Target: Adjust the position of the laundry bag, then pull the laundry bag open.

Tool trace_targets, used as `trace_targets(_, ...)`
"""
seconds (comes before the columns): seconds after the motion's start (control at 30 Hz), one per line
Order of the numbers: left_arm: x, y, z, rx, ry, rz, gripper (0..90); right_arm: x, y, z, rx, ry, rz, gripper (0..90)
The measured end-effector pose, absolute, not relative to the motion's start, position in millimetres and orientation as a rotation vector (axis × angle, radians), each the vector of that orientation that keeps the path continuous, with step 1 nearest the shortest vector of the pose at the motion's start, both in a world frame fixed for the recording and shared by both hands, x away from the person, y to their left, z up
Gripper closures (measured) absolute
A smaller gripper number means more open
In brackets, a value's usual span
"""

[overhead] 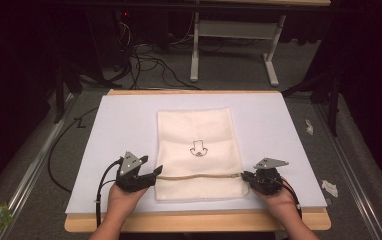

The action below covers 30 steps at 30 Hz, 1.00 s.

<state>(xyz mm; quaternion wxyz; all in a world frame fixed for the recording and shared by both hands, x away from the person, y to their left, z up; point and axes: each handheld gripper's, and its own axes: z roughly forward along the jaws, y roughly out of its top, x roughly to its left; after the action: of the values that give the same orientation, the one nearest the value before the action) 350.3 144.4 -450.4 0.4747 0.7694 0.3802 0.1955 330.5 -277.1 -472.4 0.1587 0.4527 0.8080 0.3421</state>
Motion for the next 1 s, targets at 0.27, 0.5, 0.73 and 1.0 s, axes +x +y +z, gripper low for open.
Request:
trace_targets(0.27, 349, 142, -454, 1.861, 0.933, 0.46, 32.8, 329, -279, -470, 1.306, 2.303, 1.004, 85.0)
trace_targets(0.5, 348, 134, -458, 1.867, 0.907, 0.454, 32.8, 327, -277, -467, 1.299, 2.283, 1.009, 85.0)
trace_targets(0.73, 345, 124, -457, 1.863, 0.878, 0.436, 33.4, 330, -277, -466, 1.281, 2.283, 1.04, 84.9)
trace_targets(1.0, 356, 102, -458, 1.909, 0.887, 0.379, 34.0, 329, -279, -464, 1.271, 2.27, 1.077, 84.7)
